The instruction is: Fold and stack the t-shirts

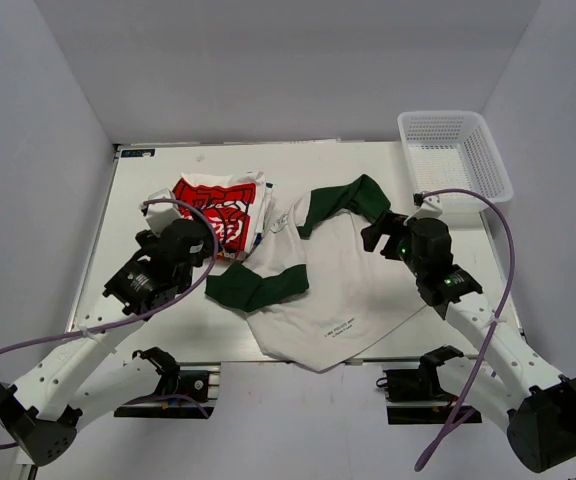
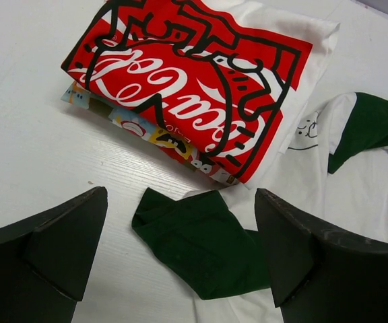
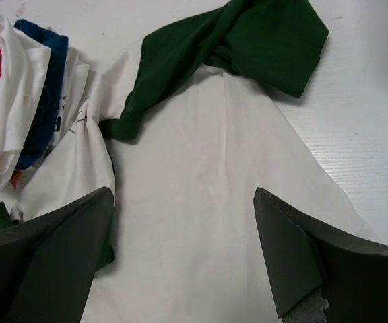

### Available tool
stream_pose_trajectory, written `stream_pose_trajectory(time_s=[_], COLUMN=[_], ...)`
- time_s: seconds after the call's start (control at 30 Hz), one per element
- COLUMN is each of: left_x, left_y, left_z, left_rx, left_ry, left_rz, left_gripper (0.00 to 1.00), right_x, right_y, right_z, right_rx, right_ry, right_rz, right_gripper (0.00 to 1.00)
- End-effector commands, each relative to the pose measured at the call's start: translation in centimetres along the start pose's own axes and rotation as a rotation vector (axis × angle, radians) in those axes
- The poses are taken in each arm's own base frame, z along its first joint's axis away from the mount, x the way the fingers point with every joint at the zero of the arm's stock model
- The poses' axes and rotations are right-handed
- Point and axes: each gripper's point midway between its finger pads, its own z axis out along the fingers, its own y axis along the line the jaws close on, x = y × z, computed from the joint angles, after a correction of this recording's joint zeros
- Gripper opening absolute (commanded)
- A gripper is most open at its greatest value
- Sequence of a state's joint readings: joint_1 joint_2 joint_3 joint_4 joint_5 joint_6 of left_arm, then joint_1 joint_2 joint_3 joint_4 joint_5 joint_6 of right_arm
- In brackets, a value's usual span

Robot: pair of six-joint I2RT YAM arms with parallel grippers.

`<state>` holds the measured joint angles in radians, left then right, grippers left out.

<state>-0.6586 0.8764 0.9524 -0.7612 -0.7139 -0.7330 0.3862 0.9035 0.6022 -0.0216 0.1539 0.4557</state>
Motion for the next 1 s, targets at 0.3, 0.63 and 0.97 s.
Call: stream_pose_trajectory(time_s=[0.3, 0.63, 0.97], left_x=[-0.1, 6.9, 8.7], left_y=[-5.6, -11.7, -8.3], left_z=[2.0, 7.9, 13.6], left_rx=[0.123, 0.168, -0.125], left_ry=[0.063, 0.263, 0.225], left_rz=[0.219, 0.505, 0.604], left_gripper=[1.0, 1.0, 1.0], right_x=[0.6, 12.0, 16.4], right_y=[2.4, 2.7, 2.3], right_z=[0.6, 2.2, 2.7], right_rx=[-0.143, -0.208, -0.197], right_ry=[0.007, 0.386, 0.478], right_rz=[-0.013, 0.007, 0.004], right_gripper=[0.9, 0.9, 0.9])
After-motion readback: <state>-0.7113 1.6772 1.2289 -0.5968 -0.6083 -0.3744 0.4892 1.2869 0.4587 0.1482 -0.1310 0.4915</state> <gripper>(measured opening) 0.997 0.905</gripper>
